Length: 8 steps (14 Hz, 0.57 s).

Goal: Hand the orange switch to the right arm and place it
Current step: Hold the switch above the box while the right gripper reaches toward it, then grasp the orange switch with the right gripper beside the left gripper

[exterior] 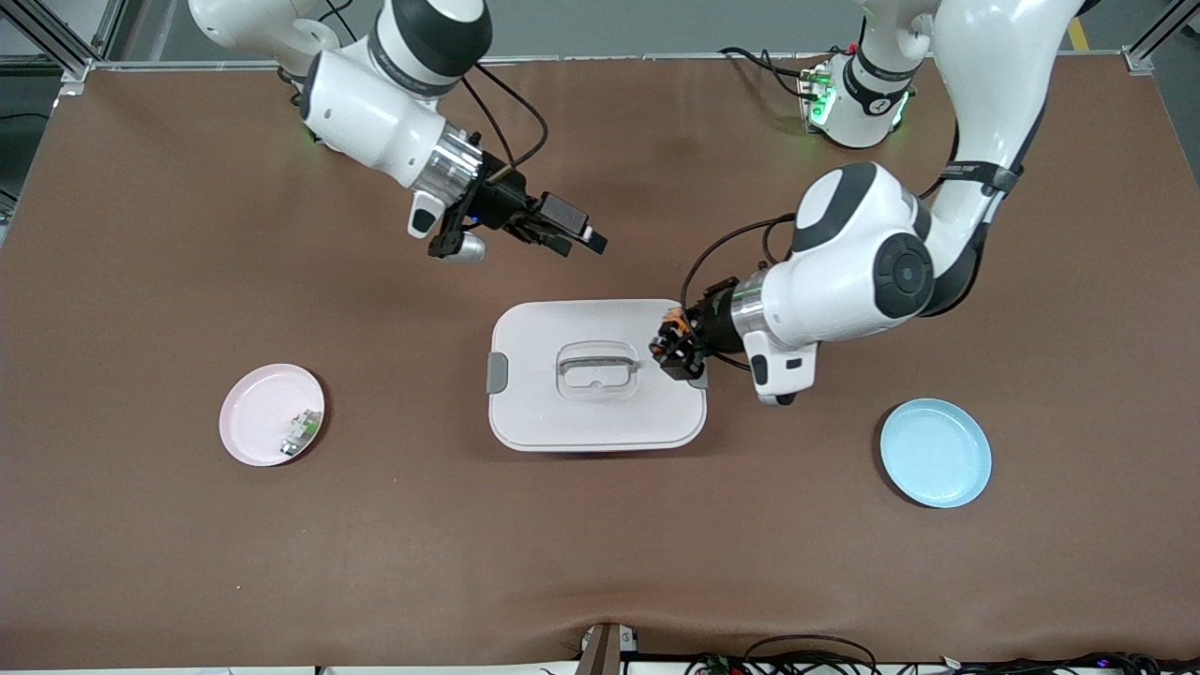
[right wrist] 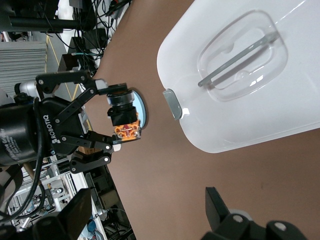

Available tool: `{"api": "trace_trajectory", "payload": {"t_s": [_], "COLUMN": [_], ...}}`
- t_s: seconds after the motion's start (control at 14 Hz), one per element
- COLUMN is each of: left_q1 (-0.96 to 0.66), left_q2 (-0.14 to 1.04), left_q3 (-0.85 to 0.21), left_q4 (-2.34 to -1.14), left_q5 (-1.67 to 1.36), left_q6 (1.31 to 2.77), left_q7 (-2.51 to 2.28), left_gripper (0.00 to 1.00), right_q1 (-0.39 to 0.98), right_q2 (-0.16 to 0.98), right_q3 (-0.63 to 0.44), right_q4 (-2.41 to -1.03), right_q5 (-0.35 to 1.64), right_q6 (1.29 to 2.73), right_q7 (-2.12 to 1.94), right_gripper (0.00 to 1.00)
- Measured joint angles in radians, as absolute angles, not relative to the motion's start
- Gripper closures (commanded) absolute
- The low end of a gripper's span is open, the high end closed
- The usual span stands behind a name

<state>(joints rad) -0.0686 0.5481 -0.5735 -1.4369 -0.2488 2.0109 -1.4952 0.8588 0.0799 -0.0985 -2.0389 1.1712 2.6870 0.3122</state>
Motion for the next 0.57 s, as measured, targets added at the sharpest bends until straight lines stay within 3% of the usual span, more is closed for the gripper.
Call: {"api": "trace_trajectory", "payload": {"t_s": [0.57], "left_q1": [-0.102], "left_q2": [0.561], "left_q3": [-0.574], "left_q4": [-1.419], "left_q5": [-0.304], "left_q6": [1.990], "left_q7": [-1.569], "left_gripper": [1.00], "right_q1": [0.881], "right_q2": [0.138], "right_q3": [-0.105], "right_q4": [-2.005], "right_q5": [1.185], "right_q6": [2.704], "right_q7": [0.312], "right_gripper": [0.00]}}
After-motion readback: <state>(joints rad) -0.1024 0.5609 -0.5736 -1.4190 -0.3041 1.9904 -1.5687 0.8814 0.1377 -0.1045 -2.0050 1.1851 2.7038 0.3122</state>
